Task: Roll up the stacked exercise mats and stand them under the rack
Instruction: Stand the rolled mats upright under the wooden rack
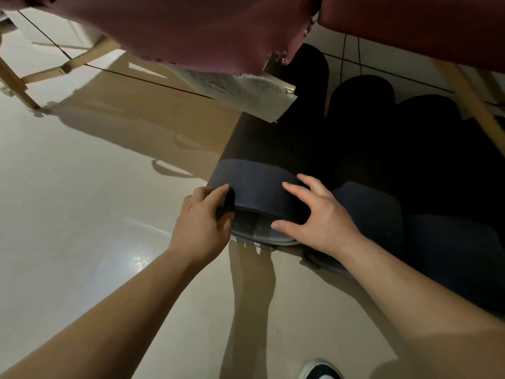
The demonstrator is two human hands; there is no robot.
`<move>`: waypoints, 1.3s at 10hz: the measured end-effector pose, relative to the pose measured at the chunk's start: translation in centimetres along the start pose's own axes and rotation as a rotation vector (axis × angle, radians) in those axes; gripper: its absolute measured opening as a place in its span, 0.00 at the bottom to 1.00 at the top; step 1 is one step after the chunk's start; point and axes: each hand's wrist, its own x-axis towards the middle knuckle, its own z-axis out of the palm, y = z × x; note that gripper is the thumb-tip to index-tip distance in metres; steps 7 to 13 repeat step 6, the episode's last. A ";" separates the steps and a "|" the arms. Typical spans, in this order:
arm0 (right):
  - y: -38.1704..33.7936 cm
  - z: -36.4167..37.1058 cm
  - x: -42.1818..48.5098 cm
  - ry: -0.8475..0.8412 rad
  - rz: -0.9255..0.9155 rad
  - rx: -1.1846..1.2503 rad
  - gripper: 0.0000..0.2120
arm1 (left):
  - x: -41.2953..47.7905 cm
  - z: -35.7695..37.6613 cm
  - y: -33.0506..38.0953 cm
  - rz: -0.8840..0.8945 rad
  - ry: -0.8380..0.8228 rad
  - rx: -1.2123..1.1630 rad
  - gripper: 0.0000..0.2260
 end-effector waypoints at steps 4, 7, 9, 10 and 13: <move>-2.3 2.5 -4.6 0.263 0.167 -0.291 0.29 | -1.8 -1.0 0.2 0.038 0.046 -0.038 0.22; -4.0 2.3 -10.0 -0.055 0.295 -0.168 0.23 | -3.7 -1.3 3.4 0.138 -0.025 -0.066 0.19; -4.0 2.3 -10.0 -0.055 0.295 -0.168 0.23 | -3.7 -1.3 3.4 0.138 -0.025 -0.066 0.19; -4.0 2.3 -10.0 -0.055 0.295 -0.168 0.23 | -3.7 -1.3 3.4 0.138 -0.025 -0.066 0.19; -4.0 2.3 -10.0 -0.055 0.295 -0.168 0.23 | -3.7 -1.3 3.4 0.138 -0.025 -0.066 0.19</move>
